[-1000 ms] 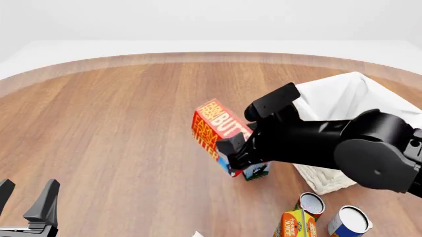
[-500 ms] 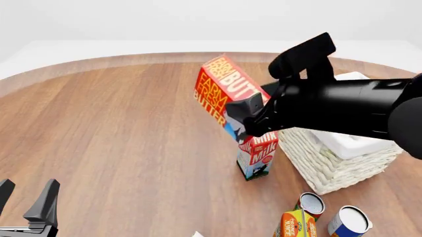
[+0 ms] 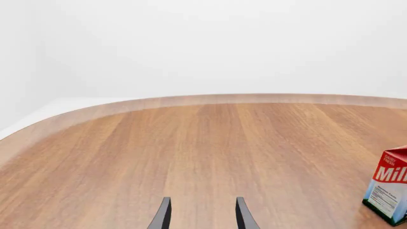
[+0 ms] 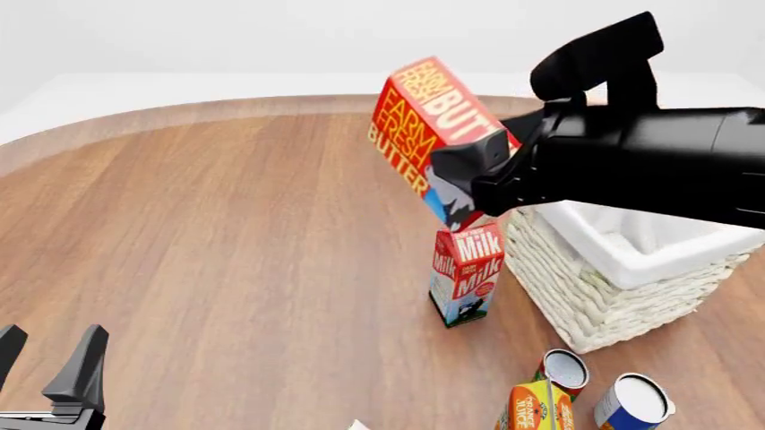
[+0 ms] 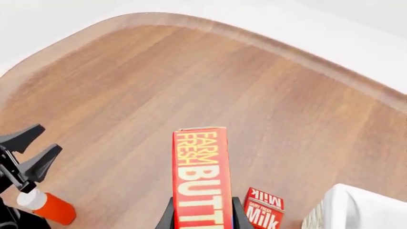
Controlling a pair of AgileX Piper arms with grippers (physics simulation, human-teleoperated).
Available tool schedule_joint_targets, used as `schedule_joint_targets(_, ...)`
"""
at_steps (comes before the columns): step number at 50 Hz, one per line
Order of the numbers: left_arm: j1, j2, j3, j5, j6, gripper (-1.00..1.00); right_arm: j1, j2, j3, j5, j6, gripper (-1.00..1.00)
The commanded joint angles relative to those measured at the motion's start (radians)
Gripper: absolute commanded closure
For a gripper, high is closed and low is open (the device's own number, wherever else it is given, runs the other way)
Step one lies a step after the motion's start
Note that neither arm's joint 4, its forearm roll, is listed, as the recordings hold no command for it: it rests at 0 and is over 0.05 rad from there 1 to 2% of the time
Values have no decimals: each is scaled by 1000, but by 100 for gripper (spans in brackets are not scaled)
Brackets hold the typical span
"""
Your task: Pick up the cream cheese box and the butter, and put them in the basket.
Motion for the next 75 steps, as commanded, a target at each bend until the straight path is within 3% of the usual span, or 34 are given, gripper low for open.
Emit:
schedule_joint_targets(1,0,0,0,0,0,-100,-4,-12,-21,-2,16,100)
schedule_joint_targets(3,0,0,0,0,0,-100,-4,-12,-21,-2,16,100)
schedule_joint_targets(4,0,0,0,0,0,-100,-151,-97,-1,-41,37,100)
schedule_joint_targets(18,0,0,0,0,0,-100,-258,-154,-29,-16,49,100)
schedule_joint_targets(31,0,0,0,0,0,-100,-322,-191,47,-63,91,100)
schedule_joint_targets(45,0,0,0,0,0,-100,-388,-210,54,-61,138,100)
schedule_joint_targets(65,0,0,0,0,0,-100,-480,-252,151,-124,260,100)
schedule_joint_targets(75,0,0,0,0,0,-100,-523,-269,182,-146,295,100)
